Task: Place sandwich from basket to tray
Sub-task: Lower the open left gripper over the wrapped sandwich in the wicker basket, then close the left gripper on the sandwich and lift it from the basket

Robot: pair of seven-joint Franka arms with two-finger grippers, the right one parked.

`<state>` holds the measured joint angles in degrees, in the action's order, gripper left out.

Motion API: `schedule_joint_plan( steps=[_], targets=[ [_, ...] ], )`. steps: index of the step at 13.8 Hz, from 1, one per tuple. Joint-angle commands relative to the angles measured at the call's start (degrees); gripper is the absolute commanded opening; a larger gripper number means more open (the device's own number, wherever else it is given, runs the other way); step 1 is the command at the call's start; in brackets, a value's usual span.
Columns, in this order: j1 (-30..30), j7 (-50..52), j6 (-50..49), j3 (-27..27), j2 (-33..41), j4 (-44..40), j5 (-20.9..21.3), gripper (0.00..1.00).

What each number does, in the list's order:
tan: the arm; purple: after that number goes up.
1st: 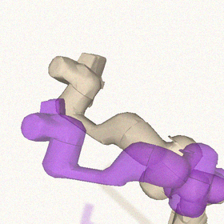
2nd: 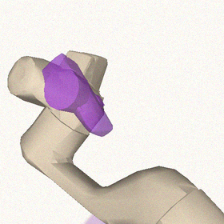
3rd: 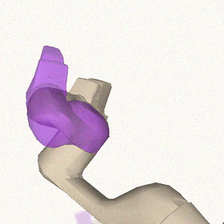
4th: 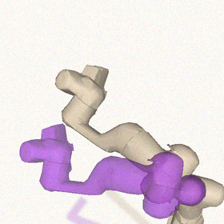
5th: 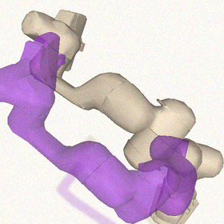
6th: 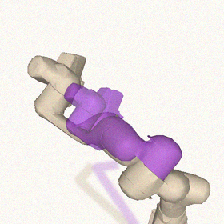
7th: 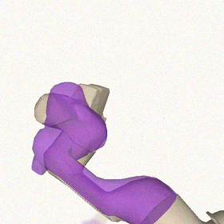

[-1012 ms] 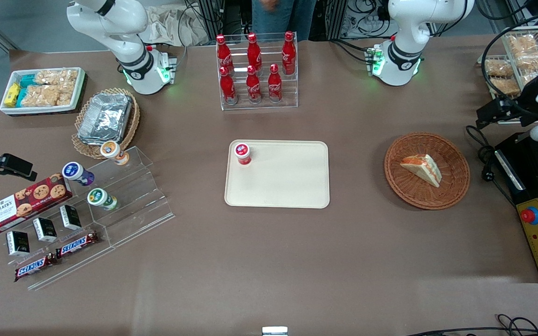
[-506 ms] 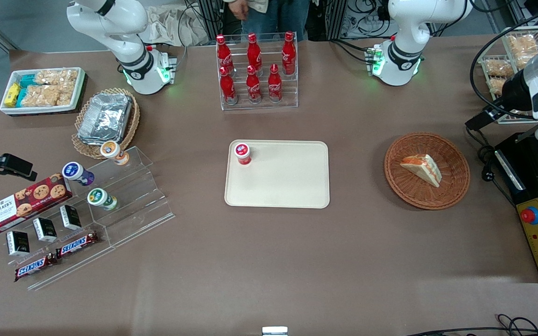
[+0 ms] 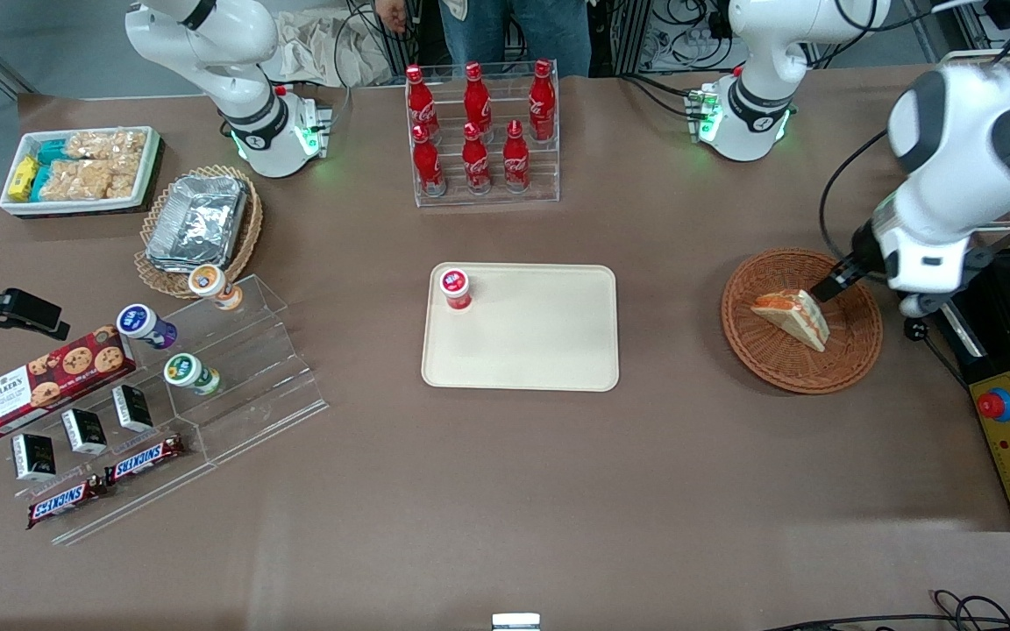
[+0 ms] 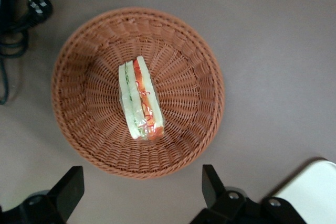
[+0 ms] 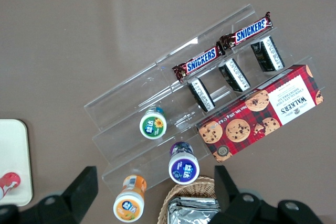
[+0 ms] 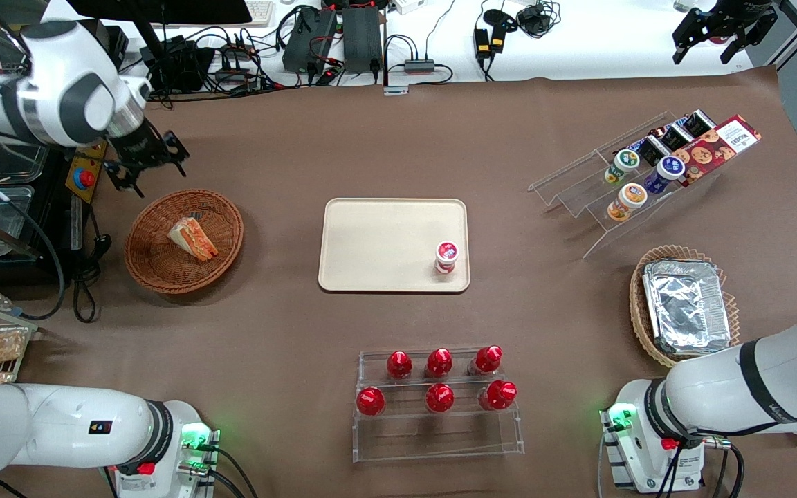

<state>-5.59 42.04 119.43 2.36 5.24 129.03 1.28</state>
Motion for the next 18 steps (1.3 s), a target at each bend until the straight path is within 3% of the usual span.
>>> schedule_joint_plan(
  steps=[1,6,9,11,12,13,14,15,18],
  targets=[
    [-0.03,2.78,5.27,-0.08,-5.22,0.87,2.32,1.00],
    [-0.12,8.22,16.87,-0.08,-11.38,5.88,2.76,1.00],
    [-0.30,12.87,20.48,-0.08,-15.07,7.02,5.92,1.00],
    [-0.47,15.60,20.85,-0.08,-16.75,7.20,10.21,0.98],
    [-0.47,17.36,20.85,-0.08,-17.28,7.12,11.71,0.88],
    [-0.47,18.68,20.93,-0.16,-17.63,6.94,12.25,0.62],
    [-0.47,18.87,20.93,-0.17,-17.55,6.85,12.34,0.20],
    [-0.47,18.52,20.85,-0.17,-17.55,6.85,12.60,0.00],
    [-0.47,17.65,19.89,-0.34,-16.15,6.41,12.69,0.00]
  ],
)
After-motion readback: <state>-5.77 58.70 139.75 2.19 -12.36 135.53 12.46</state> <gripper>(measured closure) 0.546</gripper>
